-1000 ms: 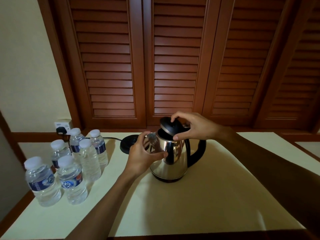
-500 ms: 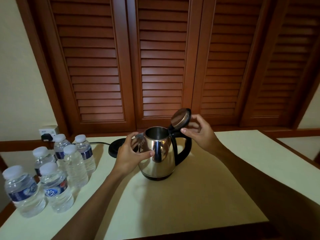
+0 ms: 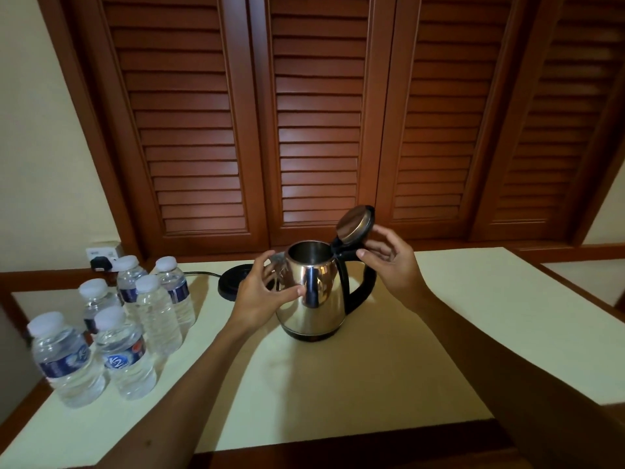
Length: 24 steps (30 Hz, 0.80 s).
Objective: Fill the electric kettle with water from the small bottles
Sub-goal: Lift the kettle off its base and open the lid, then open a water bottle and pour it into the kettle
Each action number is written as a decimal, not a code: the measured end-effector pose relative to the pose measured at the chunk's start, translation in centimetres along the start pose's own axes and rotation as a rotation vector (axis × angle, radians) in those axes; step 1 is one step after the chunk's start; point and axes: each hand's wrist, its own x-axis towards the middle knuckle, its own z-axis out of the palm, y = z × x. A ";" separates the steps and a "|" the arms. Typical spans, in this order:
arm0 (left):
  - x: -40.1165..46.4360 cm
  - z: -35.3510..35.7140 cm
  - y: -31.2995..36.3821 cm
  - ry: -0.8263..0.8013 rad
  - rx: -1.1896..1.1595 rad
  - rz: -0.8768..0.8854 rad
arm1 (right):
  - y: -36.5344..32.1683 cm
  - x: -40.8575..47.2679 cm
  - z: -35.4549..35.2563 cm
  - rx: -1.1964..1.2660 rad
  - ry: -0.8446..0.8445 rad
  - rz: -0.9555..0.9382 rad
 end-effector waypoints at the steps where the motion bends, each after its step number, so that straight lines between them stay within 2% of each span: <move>1: -0.1 0.0 0.1 -0.008 0.008 -0.009 | 0.1 -0.1 0.1 -0.016 0.012 0.005; 7: -3.0 -0.8 -0.2 0.059 0.035 -0.106 | 1.5 -3.8 0.9 -0.163 0.247 0.129; 10: -5.5 -1.7 -0.7 0.101 0.077 -0.124 | 2.1 -6.6 2.1 -0.215 0.254 0.076; 16: -11.9 -5.0 -1.8 0.259 0.132 -0.146 | 1.0 -9.7 8.4 -0.151 0.005 -0.016; 24: -17.8 -13.6 -3.4 0.628 0.213 -0.184 | -3.7 -10.6 20.3 -0.102 -0.412 -0.131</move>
